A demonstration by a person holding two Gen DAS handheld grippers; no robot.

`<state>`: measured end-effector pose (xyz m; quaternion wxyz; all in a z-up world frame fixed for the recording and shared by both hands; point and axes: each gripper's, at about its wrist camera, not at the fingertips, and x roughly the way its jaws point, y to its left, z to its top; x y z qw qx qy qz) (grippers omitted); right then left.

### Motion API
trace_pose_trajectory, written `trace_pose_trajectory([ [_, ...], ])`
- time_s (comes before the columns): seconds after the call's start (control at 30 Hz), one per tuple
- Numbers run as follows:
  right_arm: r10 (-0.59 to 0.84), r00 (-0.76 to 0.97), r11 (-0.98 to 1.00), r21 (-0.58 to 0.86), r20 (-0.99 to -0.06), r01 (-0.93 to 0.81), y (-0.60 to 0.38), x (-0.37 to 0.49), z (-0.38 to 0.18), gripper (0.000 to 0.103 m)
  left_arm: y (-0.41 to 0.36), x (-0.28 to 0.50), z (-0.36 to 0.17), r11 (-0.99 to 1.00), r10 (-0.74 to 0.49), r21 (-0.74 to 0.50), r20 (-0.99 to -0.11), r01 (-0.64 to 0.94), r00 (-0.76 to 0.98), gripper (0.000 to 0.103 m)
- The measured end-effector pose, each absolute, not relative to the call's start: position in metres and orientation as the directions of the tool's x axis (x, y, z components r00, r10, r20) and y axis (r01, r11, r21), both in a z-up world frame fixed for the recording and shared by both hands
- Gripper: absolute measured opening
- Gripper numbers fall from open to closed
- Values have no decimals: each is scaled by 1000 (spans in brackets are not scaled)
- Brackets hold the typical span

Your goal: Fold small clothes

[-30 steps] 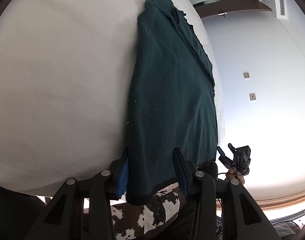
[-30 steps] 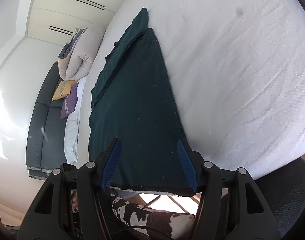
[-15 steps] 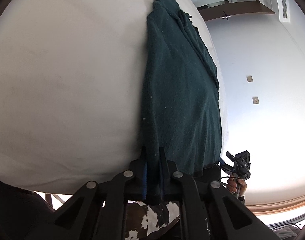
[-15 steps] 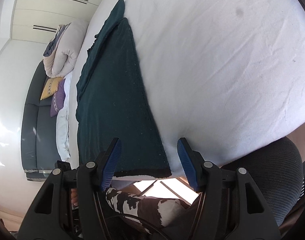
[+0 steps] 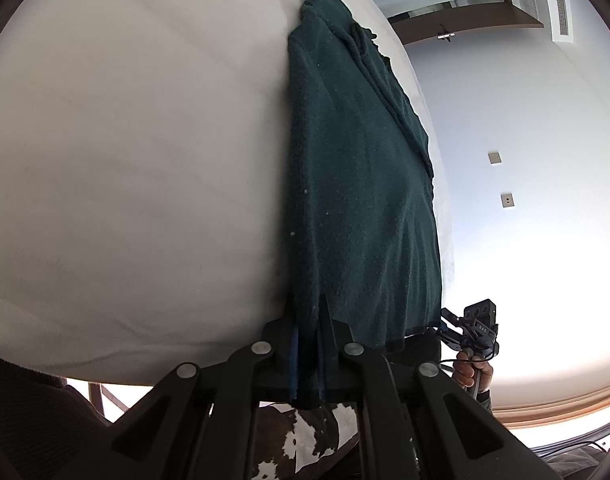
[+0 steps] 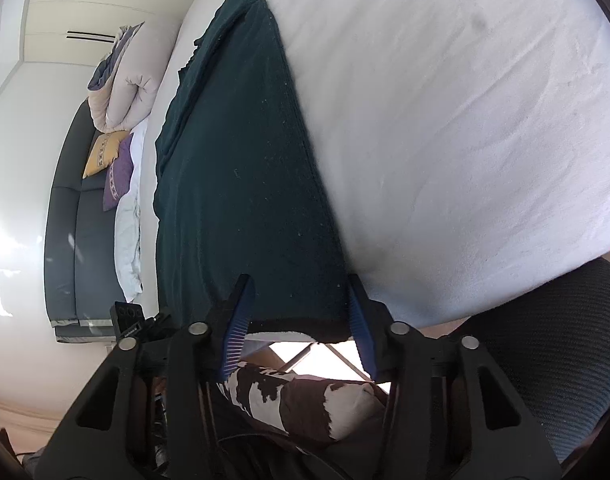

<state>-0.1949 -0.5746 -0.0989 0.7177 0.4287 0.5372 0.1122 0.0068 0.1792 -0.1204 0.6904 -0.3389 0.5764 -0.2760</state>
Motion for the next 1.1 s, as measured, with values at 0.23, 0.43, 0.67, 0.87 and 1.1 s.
trace_pose_trajectory([
  [0.23, 611, 411, 627, 731, -676, 269, -571, -193, -91, 9, 185, 7, -110, 589, -789, -808, -574, 3, 218, 6],
  [0.43, 624, 479, 598, 772, -617, 216, -572, -186, -65, 8, 189, 12, -87, 510, -831, -859, -483, 34, 275, 6],
  [0.67, 640, 562, 543, 826, -523, 150, -570, -168, -30, 8, 193, 27, -57, 401, -868, -913, -355, 69, 349, 6],
  [0.87, 626, 614, 522, 843, -481, 128, -576, -135, -9, 8, 199, 56, -37, 367, -857, -927, -303, 80, 418, 6],
  [1.1, 589, 673, 503, 855, -447, 128, -592, -81, 10, 8, 202, 101, -27, 341, -843, -937, -269, 76, 465, 6],
])
